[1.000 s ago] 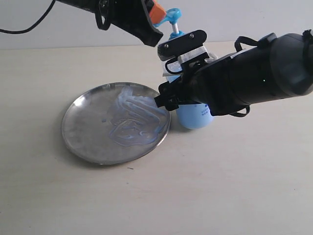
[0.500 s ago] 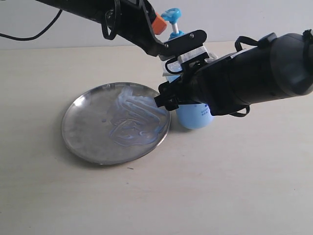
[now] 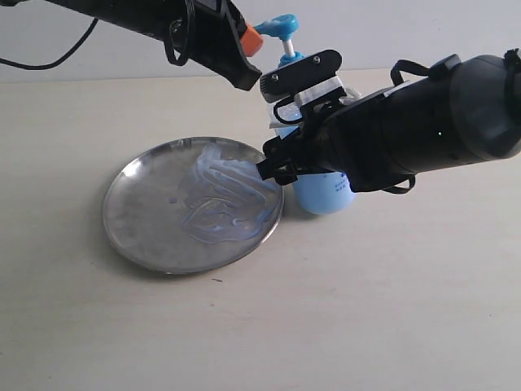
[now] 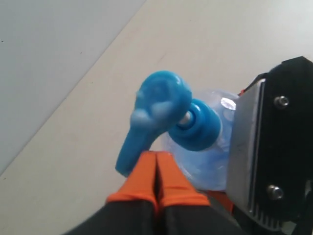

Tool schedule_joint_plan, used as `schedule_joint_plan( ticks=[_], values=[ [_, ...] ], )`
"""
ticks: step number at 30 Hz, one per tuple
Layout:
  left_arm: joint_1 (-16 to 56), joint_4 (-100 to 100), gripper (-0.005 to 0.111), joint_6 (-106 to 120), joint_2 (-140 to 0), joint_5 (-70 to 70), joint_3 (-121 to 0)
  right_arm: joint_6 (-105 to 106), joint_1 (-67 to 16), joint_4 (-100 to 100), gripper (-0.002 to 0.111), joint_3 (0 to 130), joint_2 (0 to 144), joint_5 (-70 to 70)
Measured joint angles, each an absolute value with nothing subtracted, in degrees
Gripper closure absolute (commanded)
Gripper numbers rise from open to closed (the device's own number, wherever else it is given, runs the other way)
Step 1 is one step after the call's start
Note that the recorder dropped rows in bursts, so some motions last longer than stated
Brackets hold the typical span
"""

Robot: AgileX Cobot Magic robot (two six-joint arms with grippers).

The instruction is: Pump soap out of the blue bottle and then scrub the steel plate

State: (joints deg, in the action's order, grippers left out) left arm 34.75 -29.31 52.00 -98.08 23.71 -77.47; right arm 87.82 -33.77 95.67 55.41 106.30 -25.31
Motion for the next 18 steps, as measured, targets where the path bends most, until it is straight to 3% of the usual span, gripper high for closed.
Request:
schedule_joint_plan(
  ticks=[18],
  values=[
    [33.3, -29.2, 0.107, 52.0, -89.2, 21.8, -77.9, 89.7, -33.8, 96.3, 0.108, 55.4, 106.3, -25.1]
  ],
)
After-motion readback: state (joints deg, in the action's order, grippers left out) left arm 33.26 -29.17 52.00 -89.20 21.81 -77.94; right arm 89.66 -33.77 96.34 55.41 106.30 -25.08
